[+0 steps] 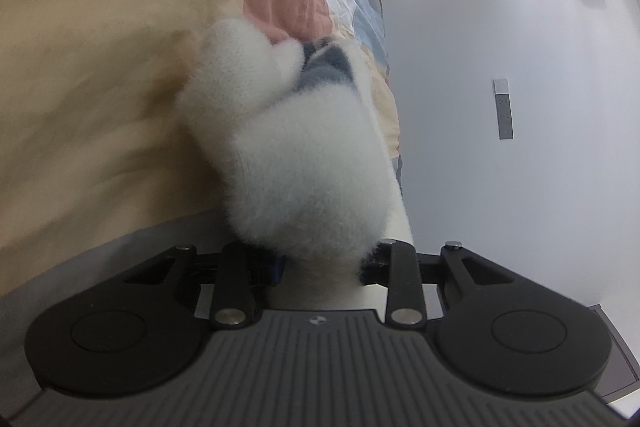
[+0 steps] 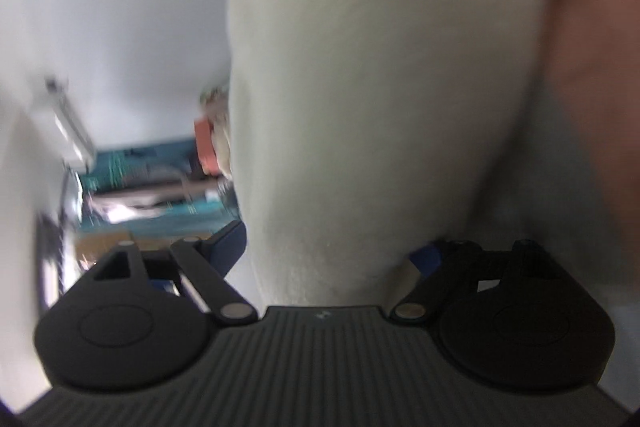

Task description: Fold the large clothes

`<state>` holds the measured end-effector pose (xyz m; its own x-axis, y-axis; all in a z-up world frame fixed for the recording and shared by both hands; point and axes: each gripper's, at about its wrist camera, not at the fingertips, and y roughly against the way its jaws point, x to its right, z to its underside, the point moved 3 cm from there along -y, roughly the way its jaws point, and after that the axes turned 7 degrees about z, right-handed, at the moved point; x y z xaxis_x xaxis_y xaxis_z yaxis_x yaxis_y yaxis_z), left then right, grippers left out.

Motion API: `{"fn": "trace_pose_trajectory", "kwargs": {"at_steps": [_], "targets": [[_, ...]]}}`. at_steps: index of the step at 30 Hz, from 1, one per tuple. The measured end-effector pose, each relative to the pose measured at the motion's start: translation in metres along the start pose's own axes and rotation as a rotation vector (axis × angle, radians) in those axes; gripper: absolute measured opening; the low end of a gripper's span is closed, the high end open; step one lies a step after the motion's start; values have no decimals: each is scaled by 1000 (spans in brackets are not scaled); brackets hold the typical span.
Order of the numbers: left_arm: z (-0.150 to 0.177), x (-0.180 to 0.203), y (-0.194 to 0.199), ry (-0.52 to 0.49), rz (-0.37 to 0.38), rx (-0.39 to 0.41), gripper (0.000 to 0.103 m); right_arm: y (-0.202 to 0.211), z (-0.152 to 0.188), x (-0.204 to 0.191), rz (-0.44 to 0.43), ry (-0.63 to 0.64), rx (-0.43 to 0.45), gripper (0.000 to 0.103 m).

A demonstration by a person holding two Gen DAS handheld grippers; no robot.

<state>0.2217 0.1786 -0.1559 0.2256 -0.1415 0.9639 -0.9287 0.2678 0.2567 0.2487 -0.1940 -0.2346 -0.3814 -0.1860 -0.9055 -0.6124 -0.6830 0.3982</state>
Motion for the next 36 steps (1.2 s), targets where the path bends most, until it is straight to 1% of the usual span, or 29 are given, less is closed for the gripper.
{"fn": "trace_pose_trajectory", "kwargs": {"at_steps": [3,4,6,7,9,10,11,12,13,15,18,19,20,21,22,23,25,28,30,36], "targets": [[0,0,1,6,3,-1,36,13,6,3,25,-14,29,87],[0,0,1,7,3,-1,36,19,7,4,51,-12,43,87],[-1,1,0,5,5,0,36,31,5,6,123,16,105,87],[0,1,0,6,6,-1,36,38,3,6,139,24,138,87],[-1,1,-1,7,7,-3,36,43,-4,5,128,19,179,87],[-1,1,-1,8,9,-7,36,42,-9,2,129,47,200,87],[-1,1,-2,7,9,-8,36,38,-14,0,145,67,207,88],[-1,1,-3,7,7,-9,36,31,-17,0,144,66,196,90],[-2,1,-4,9,4,-11,36,25,-20,-1,141,63,189,90],[-3,2,-4,2,4,-20,36,19,-24,-4,140,83,204,91],[-3,5,-5,-33,-4,-26,36,14,-22,-7,155,135,229,90],[-3,7,-6,-42,-5,-26,36,15,-19,-9,160,155,239,85],[-3,8,-6,-50,-5,-27,36,16,-17,-11,173,185,253,75],[-3,10,-6,-60,-6,-27,36,16,-16,-14,185,219,263,71],[-3,11,-6,-72,-7,-28,36,17,-15,-18,191,249,269,61],[-2,14,-5,-88,-9,-31,36,16,-15,-24,194,283,273,49],[-1,23,-1,-138,-4,-36,36,22,-11,-41,191,362,293,43],[1,40,12,-211,36,-27,35,35,-4,-64,145,456,323,39],[1,43,22,-206,74,-24,35,43,0,-77,117,510,335,39],[14,42,45,-196,100,-50,34,78,9,-90,77,589,333,38]]}}
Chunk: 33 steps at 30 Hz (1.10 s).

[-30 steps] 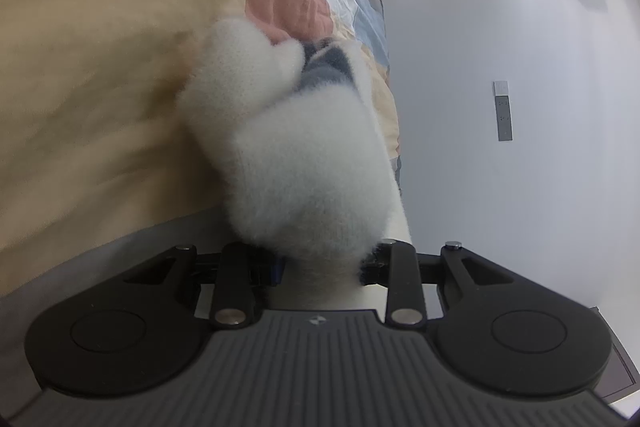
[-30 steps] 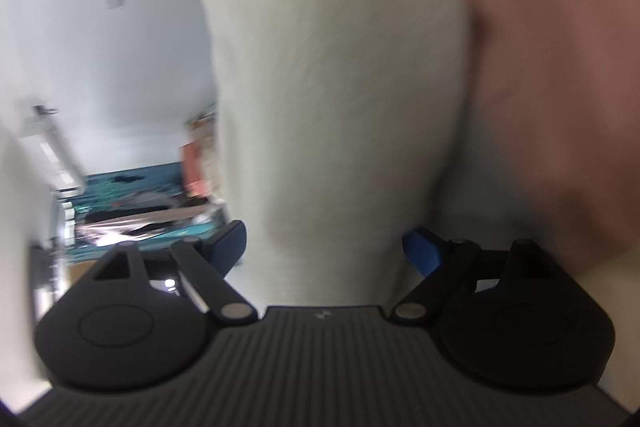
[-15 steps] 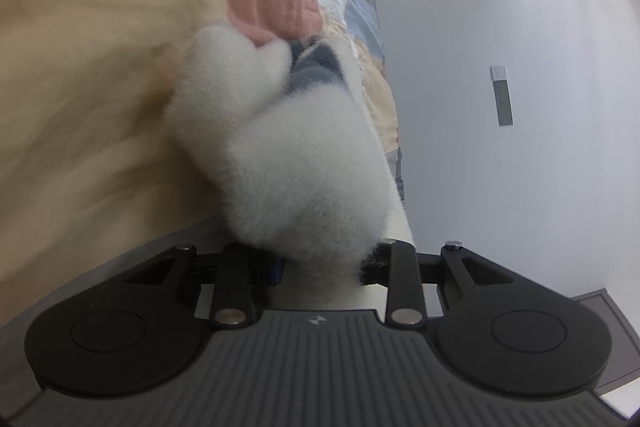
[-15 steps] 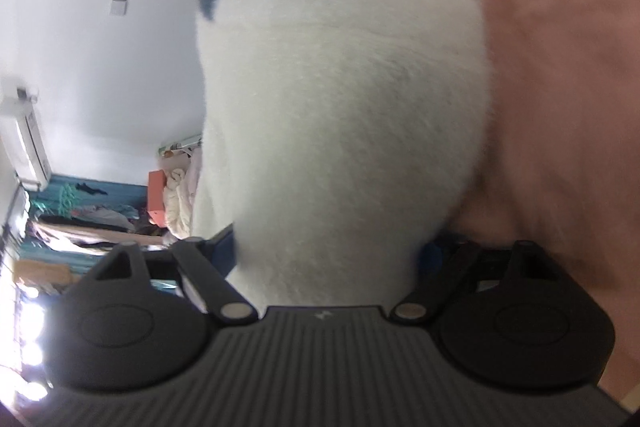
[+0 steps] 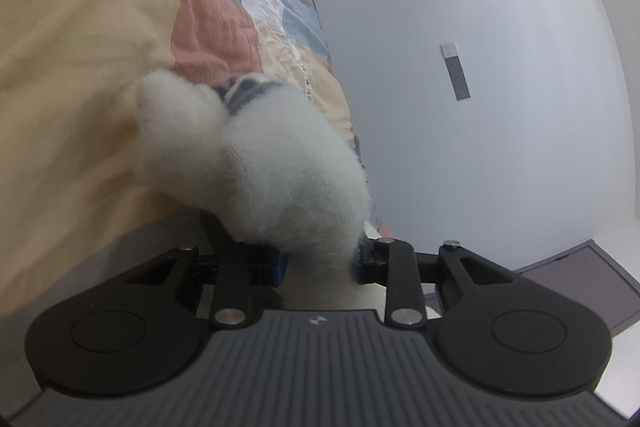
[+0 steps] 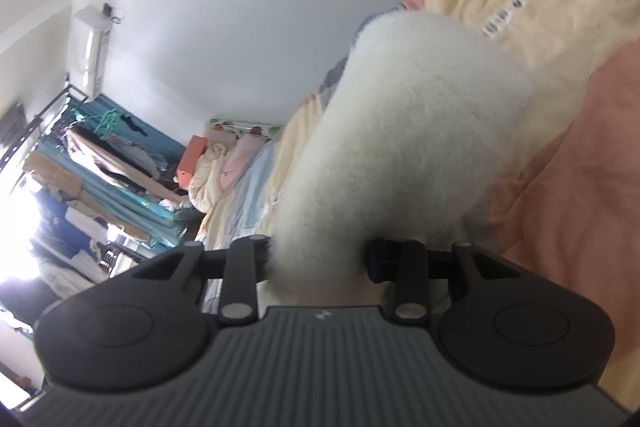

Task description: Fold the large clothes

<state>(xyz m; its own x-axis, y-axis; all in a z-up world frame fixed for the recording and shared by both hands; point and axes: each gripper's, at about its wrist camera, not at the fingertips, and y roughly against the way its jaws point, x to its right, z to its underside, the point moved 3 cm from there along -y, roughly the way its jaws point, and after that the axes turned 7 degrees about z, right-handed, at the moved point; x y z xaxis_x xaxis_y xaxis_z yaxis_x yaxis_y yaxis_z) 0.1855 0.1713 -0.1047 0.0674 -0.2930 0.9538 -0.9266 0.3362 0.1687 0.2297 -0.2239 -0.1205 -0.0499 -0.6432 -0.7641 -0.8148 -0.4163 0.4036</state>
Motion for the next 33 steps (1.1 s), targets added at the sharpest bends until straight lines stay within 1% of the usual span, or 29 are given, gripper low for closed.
{"fn": "trace_pose_trajectory", "kwargs": {"at_steps": [4,7,11,15,20,23,26,29,32,33], "targets": [[4,15,1,6,31,-20,33,19,-15,-9,-35,31,10,37],[9,39,-3,-40,47,-41,33,26,-32,-16,-58,51,27,37],[14,81,-22,-86,71,-66,33,40,-69,-22,-94,53,50,37],[18,129,-56,-130,116,-77,33,55,-114,-30,-137,69,101,37],[22,186,-117,-180,155,-89,33,60,-174,-30,-160,90,152,37],[25,215,-164,-220,151,-112,33,54,-207,-18,-160,78,170,37],[26,243,-219,-288,126,-134,33,39,-238,-4,-134,70,184,37],[32,256,-268,-327,108,-141,33,22,-260,15,-119,18,198,37],[41,256,-314,-359,86,-154,33,2,-276,37,-105,-6,208,37],[45,253,-328,-380,69,-160,33,-6,-279,45,-99,-14,209,37]]}}
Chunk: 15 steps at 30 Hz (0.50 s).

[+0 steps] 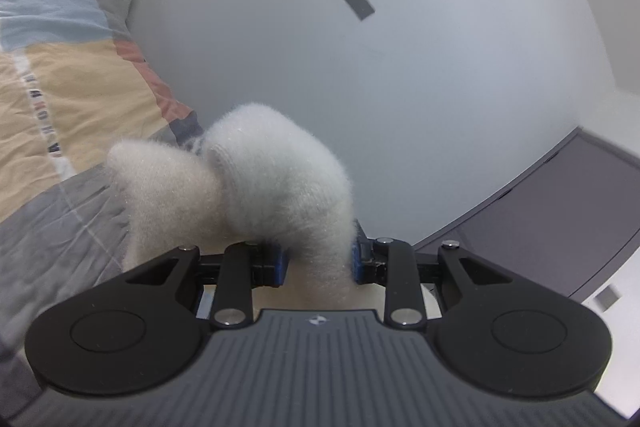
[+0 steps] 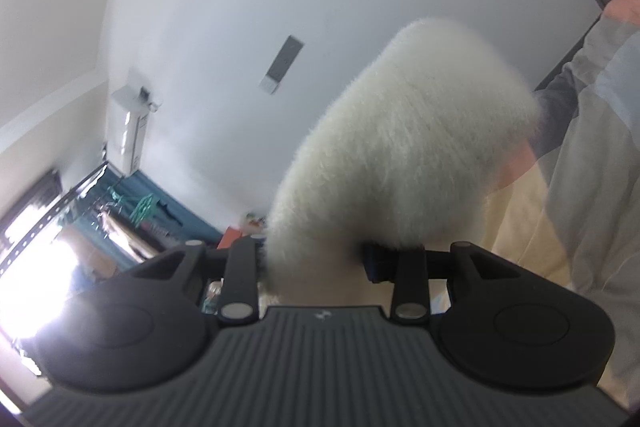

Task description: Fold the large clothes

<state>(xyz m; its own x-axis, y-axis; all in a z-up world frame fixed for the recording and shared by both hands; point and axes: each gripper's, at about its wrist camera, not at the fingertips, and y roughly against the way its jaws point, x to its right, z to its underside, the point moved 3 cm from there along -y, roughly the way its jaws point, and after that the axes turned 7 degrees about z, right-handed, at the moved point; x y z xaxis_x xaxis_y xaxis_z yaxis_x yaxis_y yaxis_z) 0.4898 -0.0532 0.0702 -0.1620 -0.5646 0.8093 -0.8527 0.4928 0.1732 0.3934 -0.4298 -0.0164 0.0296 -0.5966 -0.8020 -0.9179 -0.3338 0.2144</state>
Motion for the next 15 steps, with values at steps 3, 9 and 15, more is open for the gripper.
{"fn": "trace_pose_trajectory", "kwargs": {"at_steps": [3,9,15], "targets": [[13,-14,-40,-71,-57,-40,33,-20,3,30,37,-19,-13,37],[52,-71,-91,-59,-152,-154,30,-44,29,95,154,-70,-86,37],[78,-97,-82,-91,-88,-165,29,-28,62,140,150,-139,-104,37]]}}
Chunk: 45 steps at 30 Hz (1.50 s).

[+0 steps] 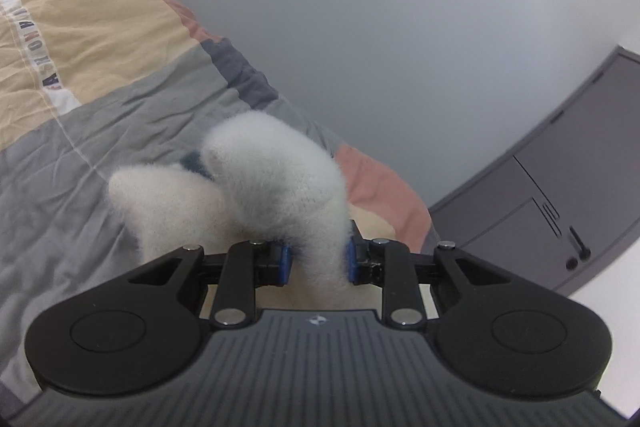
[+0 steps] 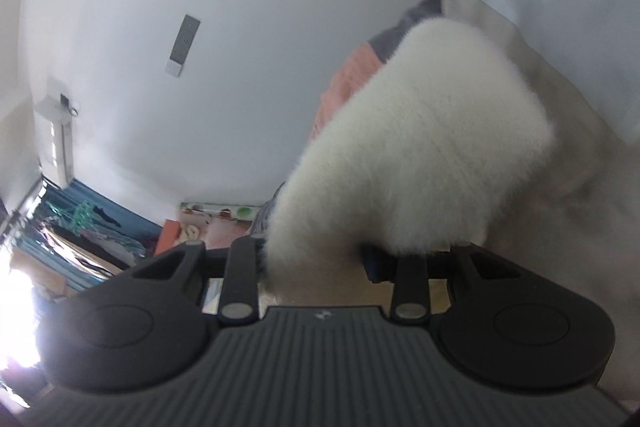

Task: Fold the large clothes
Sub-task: 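Open both grippers and release the folded sweater onto the quilt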

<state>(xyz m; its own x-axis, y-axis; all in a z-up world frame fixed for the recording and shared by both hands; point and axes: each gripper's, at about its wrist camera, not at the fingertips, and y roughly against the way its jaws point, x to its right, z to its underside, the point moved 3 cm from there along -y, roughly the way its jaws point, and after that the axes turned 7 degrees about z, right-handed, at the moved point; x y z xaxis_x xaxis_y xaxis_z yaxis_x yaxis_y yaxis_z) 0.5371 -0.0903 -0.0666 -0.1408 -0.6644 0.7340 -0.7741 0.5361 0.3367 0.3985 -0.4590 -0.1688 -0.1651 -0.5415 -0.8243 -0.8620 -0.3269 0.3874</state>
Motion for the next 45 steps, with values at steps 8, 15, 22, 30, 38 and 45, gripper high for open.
{"fn": "trace_pose_trajectory", "kwargs": {"at_steps": [8,15,22,30,38,45], "targets": [[56,-35,30,34,-13,-54,30,25,41,39,-7,-24,-21,41],[64,-36,51,107,-64,-52,33,31,61,56,9,-109,11,46],[59,20,99,-136,-178,-74,33,73,64,48,109,-111,48,53],[47,103,179,-371,-195,15,33,153,37,-11,128,67,205,53],[59,194,258,-610,-170,83,34,247,42,-136,134,453,386,53],[86,228,317,-682,-113,117,37,301,91,-189,116,692,404,53]]}}
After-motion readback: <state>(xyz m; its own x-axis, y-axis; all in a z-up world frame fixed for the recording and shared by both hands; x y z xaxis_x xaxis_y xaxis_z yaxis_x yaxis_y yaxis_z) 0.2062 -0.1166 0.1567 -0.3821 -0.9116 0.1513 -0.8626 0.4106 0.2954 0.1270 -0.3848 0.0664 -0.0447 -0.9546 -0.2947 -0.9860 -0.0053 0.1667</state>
